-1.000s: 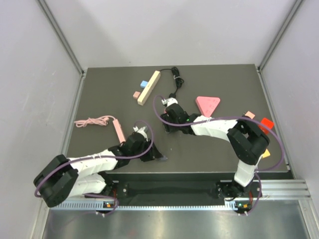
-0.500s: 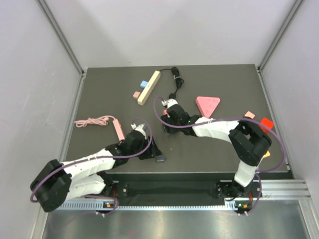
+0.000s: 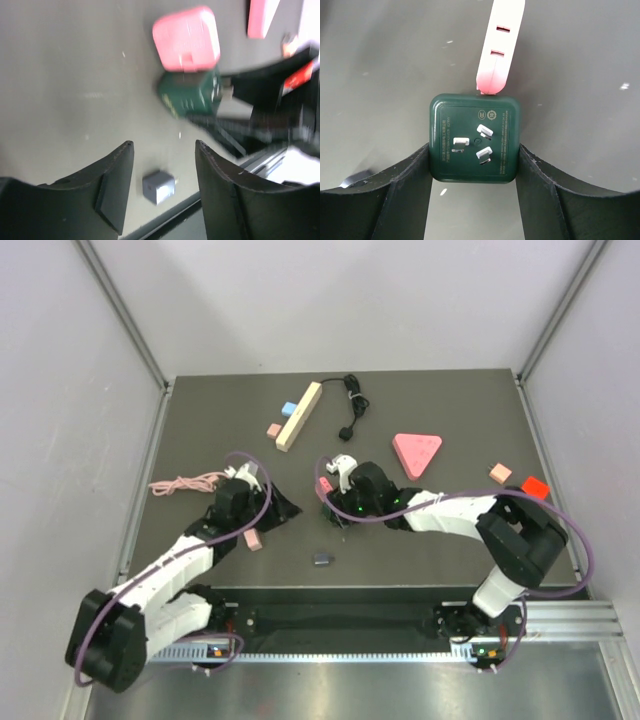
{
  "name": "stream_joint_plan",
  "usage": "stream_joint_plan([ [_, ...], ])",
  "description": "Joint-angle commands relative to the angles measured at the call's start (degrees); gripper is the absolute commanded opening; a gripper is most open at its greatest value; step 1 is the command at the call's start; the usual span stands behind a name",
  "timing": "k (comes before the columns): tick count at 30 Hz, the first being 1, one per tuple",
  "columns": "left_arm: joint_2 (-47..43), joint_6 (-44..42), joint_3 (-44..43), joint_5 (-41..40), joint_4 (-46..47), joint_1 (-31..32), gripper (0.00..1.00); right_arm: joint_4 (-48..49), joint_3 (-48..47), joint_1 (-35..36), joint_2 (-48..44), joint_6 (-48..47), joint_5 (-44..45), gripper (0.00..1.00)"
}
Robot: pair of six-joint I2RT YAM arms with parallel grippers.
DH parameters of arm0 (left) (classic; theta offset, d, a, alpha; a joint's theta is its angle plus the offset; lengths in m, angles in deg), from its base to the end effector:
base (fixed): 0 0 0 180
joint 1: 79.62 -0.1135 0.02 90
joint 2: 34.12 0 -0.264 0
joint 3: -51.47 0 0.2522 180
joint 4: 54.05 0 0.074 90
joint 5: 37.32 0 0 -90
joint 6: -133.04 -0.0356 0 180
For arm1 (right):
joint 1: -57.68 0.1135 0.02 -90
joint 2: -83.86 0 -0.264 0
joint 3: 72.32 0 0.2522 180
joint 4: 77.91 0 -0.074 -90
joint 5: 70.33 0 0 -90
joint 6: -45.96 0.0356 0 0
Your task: Pull the plug off the socket
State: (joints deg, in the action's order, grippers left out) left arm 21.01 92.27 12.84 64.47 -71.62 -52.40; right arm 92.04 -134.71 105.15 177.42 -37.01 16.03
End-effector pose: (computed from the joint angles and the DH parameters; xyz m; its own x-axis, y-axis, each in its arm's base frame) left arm 0.1755 -0.0984 0.1975 -0.7784 -0.4333 -0.4542 0.0134 0.7120 -0.7021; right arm 0.2245 0.2481 0.1743 -0.5360 -0.4037 -0.7414 -0.7074 0.6940 0.1336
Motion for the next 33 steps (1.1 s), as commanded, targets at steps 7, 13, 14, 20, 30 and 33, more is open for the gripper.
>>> stream_joint_plan([
  [7,16.31,4.46,-8.08,17.82,14.89,-5.87,0.64,2.71,2.56,0.17,-1.53,-1.58,-5.76,0.0],
  [13,19.22,6.32,-8.71,17.83,19.62,-5.78,0.64,2.8,3.18,0.17,-2.59,-1.31,-6.91,0.0],
  [14,18.96,4.57,-8.54,17.65,19.63,-5.86,0.64,2.8,3.27,0.17,-2.85,-1.31,-7.17,0.0],
  [20,20.62,3.41,-11.69,15.71,13.84,-5.86,0.53,2.62,3.53,0.44,-3.91,-1.49,-7.44,0.0],
  [30,25.81,10.09,-19.61,11.6,2.6,-5.87,0.57,1.74,2.74,7.11,-5.4,-11.67,11.88,0.0],
  [33,25.81,10.71,-21.01,10.54,-0.47,-5.87,0.58,3.76,3.79,8.08,-6.81,-13.35,16.99,0.0],
])
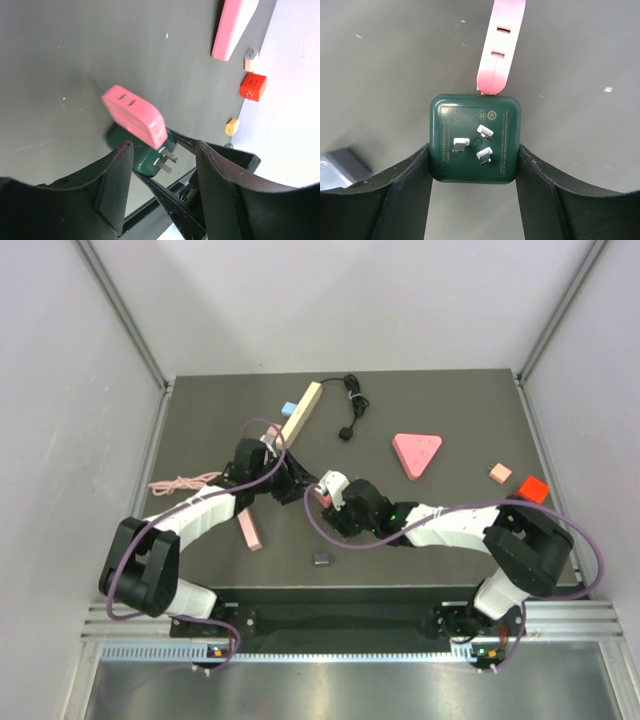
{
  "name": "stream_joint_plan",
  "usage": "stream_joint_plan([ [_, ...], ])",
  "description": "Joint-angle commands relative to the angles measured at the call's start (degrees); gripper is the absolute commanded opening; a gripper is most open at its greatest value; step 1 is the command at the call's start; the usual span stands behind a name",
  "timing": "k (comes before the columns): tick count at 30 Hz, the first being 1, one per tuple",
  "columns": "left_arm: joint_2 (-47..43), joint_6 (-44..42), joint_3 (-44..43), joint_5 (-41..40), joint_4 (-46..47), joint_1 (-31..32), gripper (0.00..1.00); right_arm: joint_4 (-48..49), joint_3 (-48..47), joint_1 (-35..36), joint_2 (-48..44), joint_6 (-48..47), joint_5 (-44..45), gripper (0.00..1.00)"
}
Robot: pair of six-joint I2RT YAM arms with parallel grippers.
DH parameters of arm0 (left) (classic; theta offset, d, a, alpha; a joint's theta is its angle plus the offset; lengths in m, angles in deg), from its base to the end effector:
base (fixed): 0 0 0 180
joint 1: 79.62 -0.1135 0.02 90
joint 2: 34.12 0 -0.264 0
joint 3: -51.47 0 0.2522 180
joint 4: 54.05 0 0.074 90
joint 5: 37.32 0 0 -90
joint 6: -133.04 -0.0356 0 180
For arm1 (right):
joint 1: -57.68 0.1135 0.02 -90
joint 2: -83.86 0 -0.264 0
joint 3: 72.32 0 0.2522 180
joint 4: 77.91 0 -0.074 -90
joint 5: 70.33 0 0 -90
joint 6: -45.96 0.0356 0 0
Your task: Pull the plug off the socket
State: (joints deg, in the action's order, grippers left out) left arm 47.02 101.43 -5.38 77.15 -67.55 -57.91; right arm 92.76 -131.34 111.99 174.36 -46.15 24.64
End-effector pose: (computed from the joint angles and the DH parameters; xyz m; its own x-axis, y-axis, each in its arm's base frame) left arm 0.2670 -0.1222 0.2054 -0.8441 -0.4982 -0.1980 -0.1490 0.5728 -0.8061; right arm 0.1893 0.2583 0.1742 -0.3526 -0.5538 -0.7543 -0.7844 0.6145 -0.0844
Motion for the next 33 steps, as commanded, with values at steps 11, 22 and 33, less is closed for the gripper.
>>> stream_joint_plan([
  [11,2.97,8.14,-0.77,1.54,1.48,-0.18,0.59,5.24,1.49,4.49,-5.16,-9.05,10.23,0.0],
  [22,2.44,12.27,2.48,-0.21,4.05,0.96,0.61,5.68,0.96,6.95,-6.21,-9.93,10.76,0.0],
  [33,5.08,13.24,2.49,0.05,6.43,1.84,0.51,5.15,-0.89,9.68,-5.24,-11.43,13.83,0.0],
])
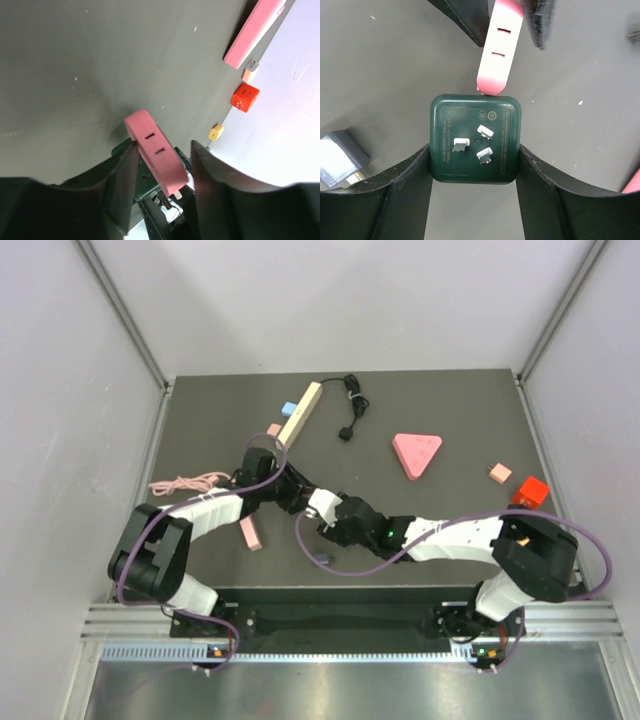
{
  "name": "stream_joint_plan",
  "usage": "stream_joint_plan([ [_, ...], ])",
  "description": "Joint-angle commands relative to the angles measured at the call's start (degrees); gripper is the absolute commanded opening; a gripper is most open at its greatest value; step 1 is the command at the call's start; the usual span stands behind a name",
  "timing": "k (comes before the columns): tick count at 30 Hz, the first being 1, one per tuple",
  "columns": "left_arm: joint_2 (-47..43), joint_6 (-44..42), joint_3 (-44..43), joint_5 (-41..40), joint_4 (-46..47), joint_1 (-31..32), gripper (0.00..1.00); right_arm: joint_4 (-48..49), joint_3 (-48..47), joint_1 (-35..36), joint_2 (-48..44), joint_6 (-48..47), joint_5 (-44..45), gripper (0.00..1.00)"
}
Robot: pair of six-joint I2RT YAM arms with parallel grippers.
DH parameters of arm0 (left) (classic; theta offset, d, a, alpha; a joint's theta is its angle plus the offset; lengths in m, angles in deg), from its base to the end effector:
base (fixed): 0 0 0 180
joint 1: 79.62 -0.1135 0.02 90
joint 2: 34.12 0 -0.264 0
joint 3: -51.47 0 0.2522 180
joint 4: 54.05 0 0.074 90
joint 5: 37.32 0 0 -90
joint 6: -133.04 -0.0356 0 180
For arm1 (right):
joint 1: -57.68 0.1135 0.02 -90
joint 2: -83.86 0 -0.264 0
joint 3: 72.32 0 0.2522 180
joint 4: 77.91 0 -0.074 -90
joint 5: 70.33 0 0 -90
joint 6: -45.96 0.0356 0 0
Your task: Pull the plug off the socket
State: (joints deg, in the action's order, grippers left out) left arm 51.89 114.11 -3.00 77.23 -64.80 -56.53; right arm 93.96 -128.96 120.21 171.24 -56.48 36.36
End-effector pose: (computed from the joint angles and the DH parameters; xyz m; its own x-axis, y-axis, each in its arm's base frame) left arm 0.2658 -0.1294 0.1734 -0.8057 -0.5918 0.0245 -0.3781 0.4820 -0.7904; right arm 0.1515 0.2693 0.1805 -0.1218 -0.6816 -0.7215 -0.7916 0.5053 -0.3437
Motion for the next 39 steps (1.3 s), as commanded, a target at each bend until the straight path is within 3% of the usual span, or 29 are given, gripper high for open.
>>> stream_joint_plan([
  [1,0.29,0.56,0.1,-0.21,3.67,0.38,0.48,3.95,-3.18,1.72,-2.03,-1.17,2.29,0.0],
  [6,0.03,-0.05,0.8,-0.65,3.85,0.46,0.33,4.57,-3.45,2.69,-1.94,-2.4,5.28,0.0],
  [12,0.03,-0.4,0.54,-0.39,3.94,0.38,0.0,4.04,-3.8,4.89,-0.54,-5.21,9.94,0.0],
  [18,-0.15,-2.51,-3.05,-3.98,-1.68,0.46,0.0,1.67,-3.53,8.58,1.65,-6.71,15.74,0.0],
  [24,-0.06,-4.88,-9.47,-11.45,-13.02,-0.06,0.0,-0.18,-2.83,11.04,2.89,-4.35,18.03,0.0],
  [39,-8.23,-12.69,-7.37,-24.11,-8.55,-0.85,0.0,-0.71,1.03,9.46,0.52,6.64,12.23,0.0],
])
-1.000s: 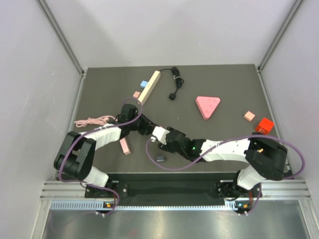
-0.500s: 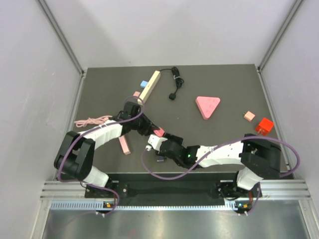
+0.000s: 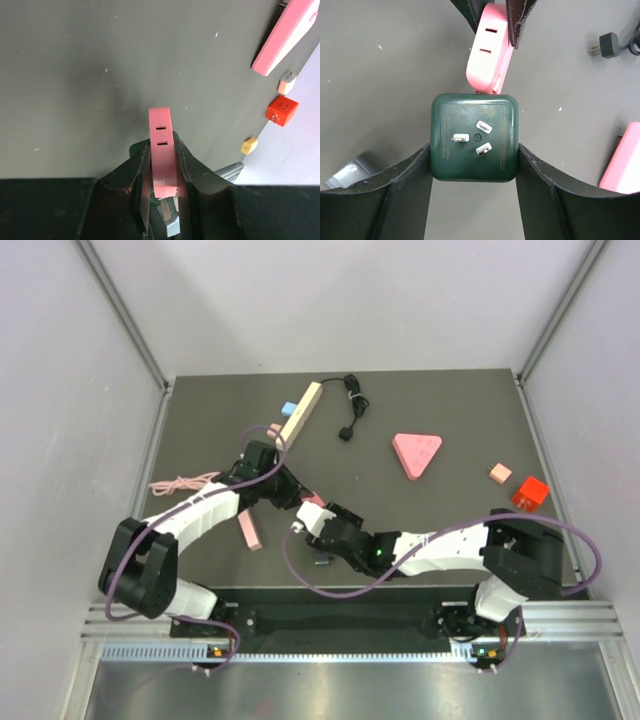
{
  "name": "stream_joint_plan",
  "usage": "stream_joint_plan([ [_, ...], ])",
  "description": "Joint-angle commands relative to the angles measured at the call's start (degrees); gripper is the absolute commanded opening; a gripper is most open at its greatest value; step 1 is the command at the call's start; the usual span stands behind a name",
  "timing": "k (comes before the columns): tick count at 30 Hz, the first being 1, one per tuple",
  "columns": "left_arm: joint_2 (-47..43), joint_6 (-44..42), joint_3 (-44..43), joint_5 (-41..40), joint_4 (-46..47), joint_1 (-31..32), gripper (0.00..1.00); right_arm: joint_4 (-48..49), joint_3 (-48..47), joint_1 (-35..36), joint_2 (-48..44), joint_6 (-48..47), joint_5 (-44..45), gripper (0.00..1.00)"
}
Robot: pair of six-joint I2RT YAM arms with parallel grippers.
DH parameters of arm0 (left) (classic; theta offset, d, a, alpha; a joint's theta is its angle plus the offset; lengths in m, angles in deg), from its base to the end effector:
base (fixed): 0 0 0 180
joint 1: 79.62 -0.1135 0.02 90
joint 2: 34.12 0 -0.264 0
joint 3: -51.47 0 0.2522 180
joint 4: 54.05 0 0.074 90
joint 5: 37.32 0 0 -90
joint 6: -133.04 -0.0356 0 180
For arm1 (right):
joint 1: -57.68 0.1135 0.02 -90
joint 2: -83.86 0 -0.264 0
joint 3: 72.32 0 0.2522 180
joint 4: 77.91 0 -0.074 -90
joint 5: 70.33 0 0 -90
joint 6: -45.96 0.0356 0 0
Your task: Pull the plug off the socket
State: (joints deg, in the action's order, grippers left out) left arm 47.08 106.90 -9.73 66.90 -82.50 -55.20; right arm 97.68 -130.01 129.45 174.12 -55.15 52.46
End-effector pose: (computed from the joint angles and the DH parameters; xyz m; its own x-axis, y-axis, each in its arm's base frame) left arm 0.2591 -0.1273 0.2069 -0.7932 -0.5956 -0.1272 -0.3698 0.6369 -0.6764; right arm 0.1174 0.2948 0.1792 -0.0569 -0.6905 -0.7211 -0.6870 0.5512 -0.4736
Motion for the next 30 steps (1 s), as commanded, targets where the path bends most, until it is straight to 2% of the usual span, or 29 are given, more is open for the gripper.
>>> stream_joint_plan([
  [1,-3.51,-6.19,-0.81,-13.78,8.99,-2.19,0.0,-4.25,2.52,-0.22,-2.54,5.92,-4.23,0.0],
  [11,-1.76,-13.06,-6.08,-21.42,2.58,-2.1,0.0,-6.18,1.65,-1.54,-1.93,5.49,-9.06,0.0],
  [13,-0.88,-11.83,-7.14,-23.43,0.82,-2.19,0.0,-6.35,1.21,-1.8,-1.4,5.31,-9.59,0.0],
  [16,-0.61,-7.53,-6.09,-22.04,0.81,-3.5,0.0,-6.36,1.38,-2.24,-1.05,5.93,-9.51,0.0],
  [23,-2.46,0.64,-4.85,-24.76,-0.33,-6.14,0.0,-4.6,4.45,-2.69,-4.99,9.0,-6.26,0.0],
  [30,1.05,1.8,-7.4,-25.73,-1.29,-8.69,0.0,-3.54,7.88,-2.6,-8.96,13.04,-6.25,0.0],
])
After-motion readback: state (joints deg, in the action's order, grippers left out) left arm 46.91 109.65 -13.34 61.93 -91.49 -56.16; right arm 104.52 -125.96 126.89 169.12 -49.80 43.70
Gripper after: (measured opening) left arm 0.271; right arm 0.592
